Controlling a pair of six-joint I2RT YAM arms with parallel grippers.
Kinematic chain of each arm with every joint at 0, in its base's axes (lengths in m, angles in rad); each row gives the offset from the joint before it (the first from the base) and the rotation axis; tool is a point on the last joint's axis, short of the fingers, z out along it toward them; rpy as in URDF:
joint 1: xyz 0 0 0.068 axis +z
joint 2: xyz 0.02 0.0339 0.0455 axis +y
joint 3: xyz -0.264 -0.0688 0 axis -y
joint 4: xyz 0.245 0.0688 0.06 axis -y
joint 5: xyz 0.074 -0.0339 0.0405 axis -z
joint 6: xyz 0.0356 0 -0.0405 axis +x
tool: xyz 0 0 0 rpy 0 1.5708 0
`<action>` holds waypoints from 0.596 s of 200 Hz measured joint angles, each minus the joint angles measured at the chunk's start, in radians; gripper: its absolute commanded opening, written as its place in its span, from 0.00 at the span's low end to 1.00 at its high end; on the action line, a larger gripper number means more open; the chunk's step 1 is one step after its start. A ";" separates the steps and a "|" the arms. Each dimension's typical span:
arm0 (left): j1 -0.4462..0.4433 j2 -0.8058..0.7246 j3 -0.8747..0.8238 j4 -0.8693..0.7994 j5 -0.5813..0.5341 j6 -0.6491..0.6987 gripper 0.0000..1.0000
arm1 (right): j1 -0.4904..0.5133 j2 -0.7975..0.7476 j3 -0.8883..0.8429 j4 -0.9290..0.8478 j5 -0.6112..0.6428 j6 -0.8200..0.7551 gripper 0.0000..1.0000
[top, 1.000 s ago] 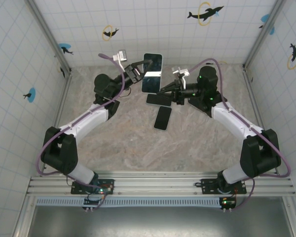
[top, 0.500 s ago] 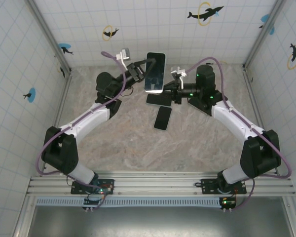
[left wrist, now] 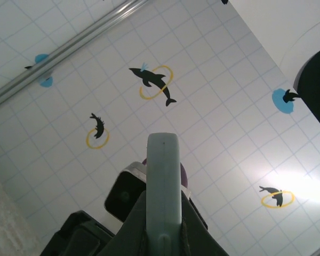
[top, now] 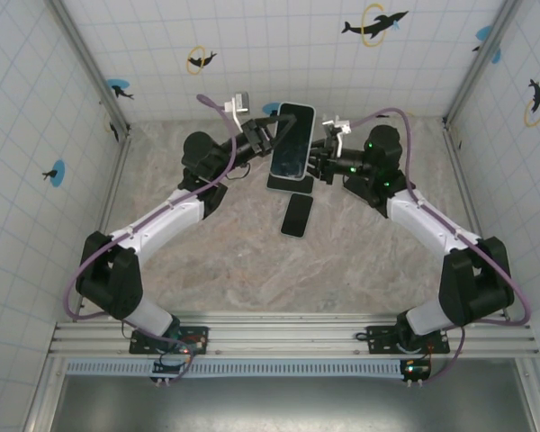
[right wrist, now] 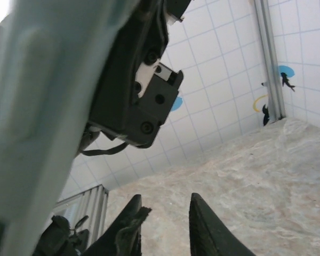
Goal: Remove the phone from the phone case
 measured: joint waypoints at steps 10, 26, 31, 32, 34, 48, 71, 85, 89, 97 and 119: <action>0.001 -0.005 -0.004 -0.004 -0.023 0.000 0.00 | -0.002 -0.012 -0.018 0.013 0.002 0.019 0.42; 0.010 -0.024 -0.027 -0.006 -0.067 -0.001 0.00 | -0.024 -0.038 -0.058 0.052 0.017 0.082 0.49; 0.013 -0.030 -0.033 -0.008 -0.080 -0.001 0.00 | -0.032 -0.046 -0.071 0.070 0.020 0.099 0.50; 0.013 -0.032 -0.035 -0.010 -0.084 -0.001 0.00 | -0.034 -0.048 -0.074 0.073 0.021 0.105 0.50; 0.014 -0.035 -0.038 -0.012 -0.092 -0.002 0.00 | -0.041 -0.052 -0.082 0.082 0.026 0.119 0.50; 0.020 -0.056 -0.059 -0.031 -0.141 -0.005 0.00 | -0.071 -0.072 -0.121 0.152 0.047 0.206 0.51; 0.025 -0.086 -0.086 -0.057 -0.211 -0.025 0.00 | -0.083 -0.085 -0.164 0.260 0.090 0.348 0.52; 0.024 -0.088 -0.089 -0.058 -0.241 -0.039 0.00 | -0.068 -0.085 -0.179 0.311 0.118 0.419 0.52; 0.023 -0.088 -0.090 -0.059 -0.248 -0.044 0.00 | -0.063 -0.085 -0.182 0.322 0.126 0.434 0.52; 0.022 -0.088 -0.091 -0.062 -0.259 -0.053 0.00 | -0.051 -0.085 -0.183 0.338 0.136 0.459 0.52; 0.017 -0.088 -0.092 -0.069 -0.281 -0.062 0.00 | -0.018 -0.084 -0.183 0.371 0.151 0.505 0.51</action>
